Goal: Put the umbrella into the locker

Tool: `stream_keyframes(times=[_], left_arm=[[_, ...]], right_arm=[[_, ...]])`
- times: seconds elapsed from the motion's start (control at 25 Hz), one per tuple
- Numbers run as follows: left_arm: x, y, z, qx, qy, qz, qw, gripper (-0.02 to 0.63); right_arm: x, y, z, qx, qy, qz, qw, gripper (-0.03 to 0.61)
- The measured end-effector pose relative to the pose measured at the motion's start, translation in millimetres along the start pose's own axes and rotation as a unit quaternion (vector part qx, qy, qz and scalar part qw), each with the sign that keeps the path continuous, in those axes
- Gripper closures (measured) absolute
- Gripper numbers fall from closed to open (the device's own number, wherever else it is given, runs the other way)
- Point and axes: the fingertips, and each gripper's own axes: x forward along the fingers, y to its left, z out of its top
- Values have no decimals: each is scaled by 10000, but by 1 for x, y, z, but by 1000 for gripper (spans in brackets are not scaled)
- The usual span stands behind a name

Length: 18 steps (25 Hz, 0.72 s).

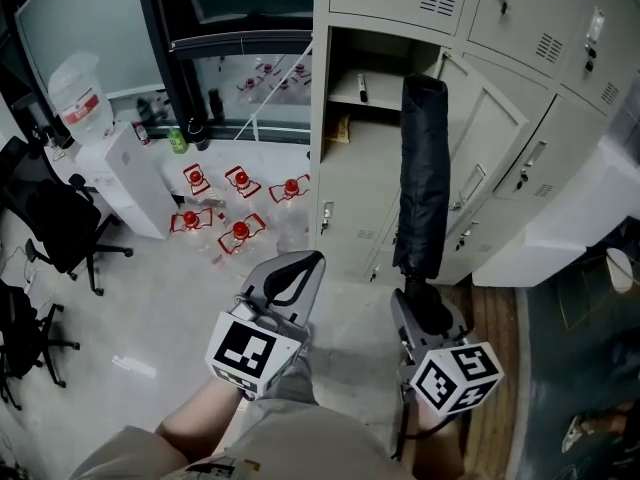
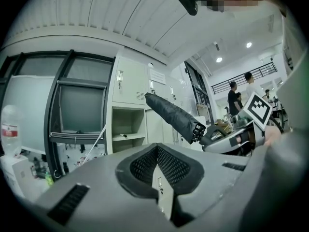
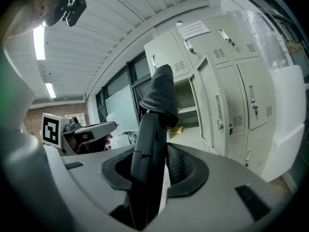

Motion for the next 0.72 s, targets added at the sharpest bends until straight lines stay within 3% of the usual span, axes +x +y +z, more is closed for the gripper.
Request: stream_keyframes(times=[0.72], left_arm=[[105, 78, -61, -271, 746, -392, 9961, 606]], right_arm=[[120, -59, -38, 414, 951, -366, 9939, 442]])
